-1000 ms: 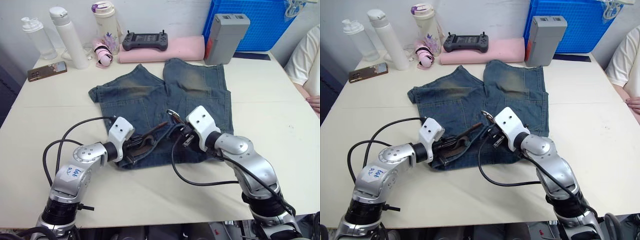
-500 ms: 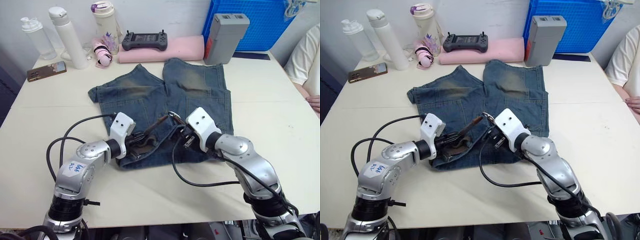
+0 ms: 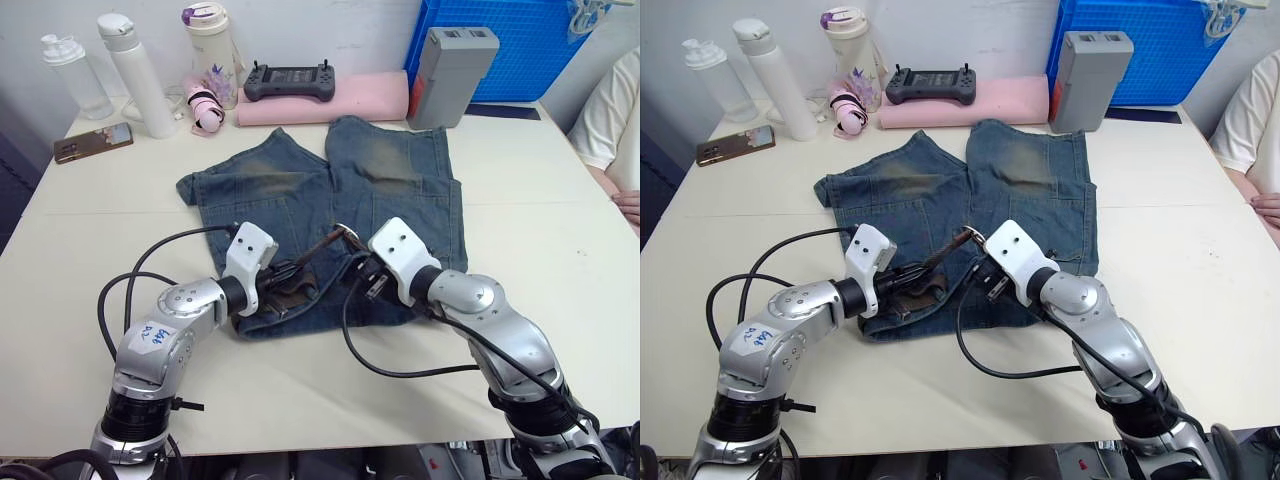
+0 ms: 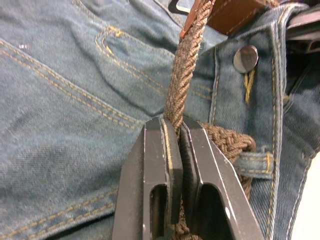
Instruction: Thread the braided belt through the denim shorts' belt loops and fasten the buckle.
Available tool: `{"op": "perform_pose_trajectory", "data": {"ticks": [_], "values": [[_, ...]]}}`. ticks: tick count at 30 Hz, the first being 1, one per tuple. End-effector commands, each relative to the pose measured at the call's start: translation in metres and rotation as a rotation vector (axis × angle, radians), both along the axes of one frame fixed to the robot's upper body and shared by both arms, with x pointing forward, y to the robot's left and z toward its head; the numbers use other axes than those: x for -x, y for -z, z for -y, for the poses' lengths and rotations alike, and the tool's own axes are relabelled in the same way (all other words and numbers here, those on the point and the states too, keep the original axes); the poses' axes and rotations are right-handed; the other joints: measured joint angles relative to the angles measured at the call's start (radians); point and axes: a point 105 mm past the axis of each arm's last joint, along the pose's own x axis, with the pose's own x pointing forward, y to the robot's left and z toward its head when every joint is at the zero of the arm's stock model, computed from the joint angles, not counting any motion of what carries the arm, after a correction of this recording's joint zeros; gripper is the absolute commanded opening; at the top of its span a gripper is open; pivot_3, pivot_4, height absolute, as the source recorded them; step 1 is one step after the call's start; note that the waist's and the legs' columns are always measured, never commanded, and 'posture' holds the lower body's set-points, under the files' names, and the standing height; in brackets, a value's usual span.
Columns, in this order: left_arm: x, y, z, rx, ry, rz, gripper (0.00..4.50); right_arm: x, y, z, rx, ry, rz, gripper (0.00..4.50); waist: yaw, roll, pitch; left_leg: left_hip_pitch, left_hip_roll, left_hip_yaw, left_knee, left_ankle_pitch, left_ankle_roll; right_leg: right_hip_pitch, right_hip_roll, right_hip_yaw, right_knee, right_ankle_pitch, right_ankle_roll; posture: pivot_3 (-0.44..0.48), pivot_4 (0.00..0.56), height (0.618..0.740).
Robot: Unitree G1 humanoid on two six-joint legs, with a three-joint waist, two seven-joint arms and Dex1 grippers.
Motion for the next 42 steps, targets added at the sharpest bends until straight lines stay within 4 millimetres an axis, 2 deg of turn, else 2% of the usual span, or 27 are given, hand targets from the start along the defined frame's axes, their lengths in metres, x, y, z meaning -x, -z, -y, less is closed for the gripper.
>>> {"op": "perform_pose_trajectory", "data": {"ticks": [1,7,13,18,29,36,42], "values": [[-0.001,-0.013,0.007,0.023,0.021,0.044,0.0,0.008,-0.015,-0.01,0.034,-0.064,0.086,0.02,0.0,0.0,0.0,0.0,0.0,0.0,0.0,0.0,0.0,0.0,0.0,0.0,0.0,0.0,0.0,0.0,0.15,0.714],[-0.001,-0.008,0.008,0.026,0.019,0.025,0.0,0.009,-0.014,-0.011,0.018,-0.056,0.081,0.02,-0.001,0.0,0.0,0.0,0.0,0.0,0.0,0.0,0.0,0.0,0.0,0.0,0.0,0.0,0.0,0.0,0.15,0.714],[0.002,0.005,-0.001,0.01,0.004,-0.016,0.0,0.002,-0.026,-0.005,-0.053,-0.003,0.094,0.02,-0.001,0.0,0.0,0.0,0.0,0.0,0.0,0.0,0.0,0.0,0.0,0.0,0.0,0.0,0.0,0.0,0.15,0.714],[0.0,0.006,-0.004,0.012,-0.013,-0.023,0.0,0.004,-0.032,-0.01,-0.064,-0.03,0.113,0.02,-0.001,0.0,0.0,0.0,0.0,0.0,0.0,0.0,0.0,0.0,0.0,0.0,0.0,0.0,0.0,0.0,0.15,0.714],[-0.005,-0.008,0.007,0.049,-0.002,0.02,0.0,0.009,-0.015,-0.012,0.006,-0.052,0.065,0.02,-0.001,0.0,0.0,0.0,0.0,0.0,0.0,0.0,0.0,0.0,0.0,0.0,0.0,0.0,0.0,0.0,0.15,0.714],[-0.002,-0.014,0.009,0.04,0.014,0.041,0.0,0.009,-0.006,-0.008,0.007,-0.036,0.014,0.02,0.0,0.0,0.0,0.0,0.0,0.0,0.0,0.0,0.0,0.0,0.0,0.0,0.0,0.0,0.0,0.0,0.15,0.714],[0.002,-0.028,0.018,0.069,0.059,0.093,0.0,0.011,0.002,-0.007,0.017,-0.036,-0.03,0.02,0.0,0.0,0.0,0.0,0.0,0.0,0.0,0.0,0.0,0.0,0.0,0.0,0.0,0.0,0.0,0.0,0.15,0.714]]}}
